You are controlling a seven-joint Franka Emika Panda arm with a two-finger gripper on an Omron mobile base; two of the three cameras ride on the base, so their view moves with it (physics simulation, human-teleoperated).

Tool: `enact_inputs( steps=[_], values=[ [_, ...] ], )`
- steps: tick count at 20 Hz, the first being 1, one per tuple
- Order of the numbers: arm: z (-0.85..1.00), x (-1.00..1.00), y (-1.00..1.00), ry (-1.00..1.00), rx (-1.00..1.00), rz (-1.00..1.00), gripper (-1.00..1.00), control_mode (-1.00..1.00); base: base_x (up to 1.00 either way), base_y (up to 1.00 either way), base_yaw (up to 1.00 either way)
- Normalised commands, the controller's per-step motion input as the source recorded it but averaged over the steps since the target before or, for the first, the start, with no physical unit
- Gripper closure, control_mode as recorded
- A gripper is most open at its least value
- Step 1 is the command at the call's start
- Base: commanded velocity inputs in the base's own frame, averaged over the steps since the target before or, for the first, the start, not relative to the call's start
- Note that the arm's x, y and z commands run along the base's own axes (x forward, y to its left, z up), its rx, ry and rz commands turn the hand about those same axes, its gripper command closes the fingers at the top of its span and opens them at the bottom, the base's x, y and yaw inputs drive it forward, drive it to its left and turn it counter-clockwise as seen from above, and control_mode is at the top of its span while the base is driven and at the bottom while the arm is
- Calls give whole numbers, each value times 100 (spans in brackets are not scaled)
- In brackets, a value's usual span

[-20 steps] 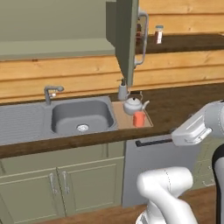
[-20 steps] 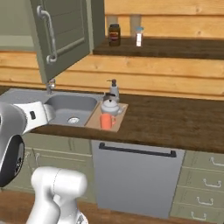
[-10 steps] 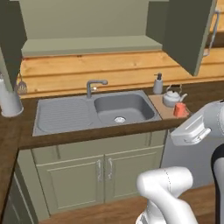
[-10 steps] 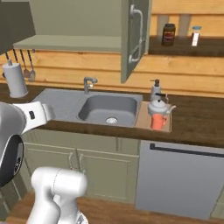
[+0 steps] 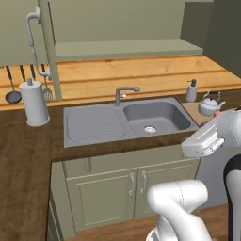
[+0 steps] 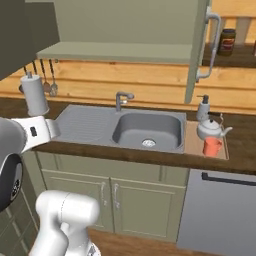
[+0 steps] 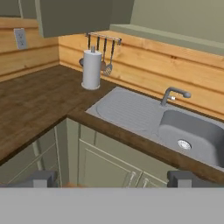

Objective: Pick the kettle from the counter and place it on the tray. Then pick the mug from the cabinet and place it on the tray. Then close the cabinet doors.

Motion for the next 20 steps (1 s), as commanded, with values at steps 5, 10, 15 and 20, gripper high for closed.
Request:
enact_inputs(
  steps=[5, 10, 15, 20],
  values=[
    [0, 0, 0, 0, 0, 0, -100, 100, 51, 0, 0],
    [0, 0, 0, 0, 0, 0, -100, 100, 48, 0, 0],
    [0, 0, 0, 0, 0, 0, -100, 100, 32, 0, 0],
    [0, 0, 0, 0, 0, 0, -100, 100, 25, 2, 1]
  ],
)
